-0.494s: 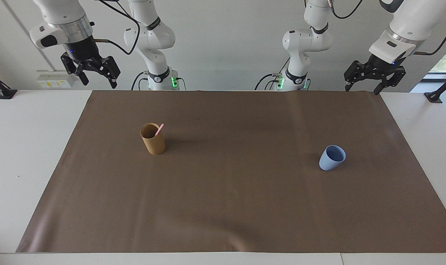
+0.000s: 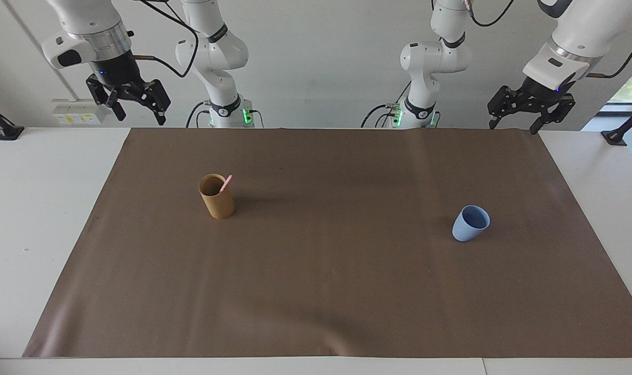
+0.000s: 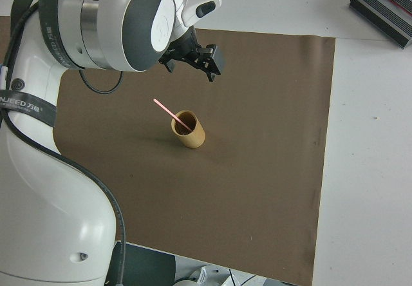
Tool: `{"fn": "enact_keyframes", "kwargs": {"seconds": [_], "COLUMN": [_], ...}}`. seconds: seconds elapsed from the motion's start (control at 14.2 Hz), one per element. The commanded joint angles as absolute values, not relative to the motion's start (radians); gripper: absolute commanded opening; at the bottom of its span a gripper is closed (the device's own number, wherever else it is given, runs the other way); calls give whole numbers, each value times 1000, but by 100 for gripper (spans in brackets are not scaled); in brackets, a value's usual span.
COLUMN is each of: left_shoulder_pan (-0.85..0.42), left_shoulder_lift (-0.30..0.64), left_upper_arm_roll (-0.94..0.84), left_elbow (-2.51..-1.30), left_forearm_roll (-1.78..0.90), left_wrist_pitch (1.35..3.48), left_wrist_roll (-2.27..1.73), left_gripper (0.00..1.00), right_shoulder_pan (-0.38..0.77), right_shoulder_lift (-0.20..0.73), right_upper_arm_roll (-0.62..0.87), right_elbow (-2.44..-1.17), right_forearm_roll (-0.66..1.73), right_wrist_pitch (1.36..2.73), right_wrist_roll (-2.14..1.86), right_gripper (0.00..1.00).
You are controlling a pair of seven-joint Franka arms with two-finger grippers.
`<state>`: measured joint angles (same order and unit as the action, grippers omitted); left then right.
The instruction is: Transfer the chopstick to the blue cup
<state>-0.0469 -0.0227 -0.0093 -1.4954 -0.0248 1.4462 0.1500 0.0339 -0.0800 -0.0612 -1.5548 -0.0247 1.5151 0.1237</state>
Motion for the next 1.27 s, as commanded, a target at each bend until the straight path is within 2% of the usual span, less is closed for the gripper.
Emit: {"fn": "enact_keyframes", "kwargs": {"seconds": [0.0,1.2], "left_shoulder_pan": [-37,-38], "left_shoulder_lift": [-26,-26], "left_upper_arm_roll": [-11,-11], "left_elbow": [-1491,-1491], "left_forearm_roll": [-34,-35], "left_wrist_pitch": [1430,1431], "left_wrist_roll": [153,150], "left_gripper": [100,100], "right_shoulder_pan": [31,29], "right_shoulder_lift": [-98,-98], "right_upper_arm_roll": [-60,-60], "right_elbow": [-1572,-1572], "right_forearm_roll": [-15,-15], "right_wrist_pitch": [1508,1508], "right_wrist_roll": [107,107], "right_gripper": [100,100]}}
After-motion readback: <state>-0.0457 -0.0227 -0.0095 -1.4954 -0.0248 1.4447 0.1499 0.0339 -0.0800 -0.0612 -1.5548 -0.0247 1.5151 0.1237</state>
